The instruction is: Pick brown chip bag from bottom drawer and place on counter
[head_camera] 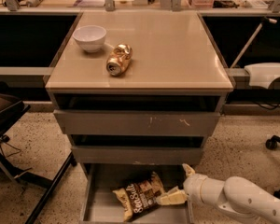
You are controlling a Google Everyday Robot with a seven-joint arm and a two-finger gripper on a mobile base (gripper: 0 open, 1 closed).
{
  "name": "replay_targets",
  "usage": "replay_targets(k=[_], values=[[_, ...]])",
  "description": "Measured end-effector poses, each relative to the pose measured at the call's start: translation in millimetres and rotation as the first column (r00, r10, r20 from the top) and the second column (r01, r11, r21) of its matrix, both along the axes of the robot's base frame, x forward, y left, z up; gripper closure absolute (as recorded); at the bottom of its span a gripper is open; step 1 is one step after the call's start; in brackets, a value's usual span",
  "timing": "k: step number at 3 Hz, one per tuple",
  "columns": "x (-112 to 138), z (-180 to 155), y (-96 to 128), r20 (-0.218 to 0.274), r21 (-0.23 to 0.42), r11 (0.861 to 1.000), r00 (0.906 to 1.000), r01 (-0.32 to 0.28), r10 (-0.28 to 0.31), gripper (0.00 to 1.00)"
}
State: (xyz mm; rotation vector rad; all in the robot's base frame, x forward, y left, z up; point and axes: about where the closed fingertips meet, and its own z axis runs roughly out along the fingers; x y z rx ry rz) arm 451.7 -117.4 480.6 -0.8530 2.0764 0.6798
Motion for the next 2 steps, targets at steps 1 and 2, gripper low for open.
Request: replay_targets(k=[1,2], values=[[12.5,-8.8,-8.4,0.018,-0.021,0.998,0.9978,0.064,-0.064,0.00],[12.5,-8.9,-8.4,0.018,-0.021,0.998,0.9978,0.064,-0.064,0.00]])
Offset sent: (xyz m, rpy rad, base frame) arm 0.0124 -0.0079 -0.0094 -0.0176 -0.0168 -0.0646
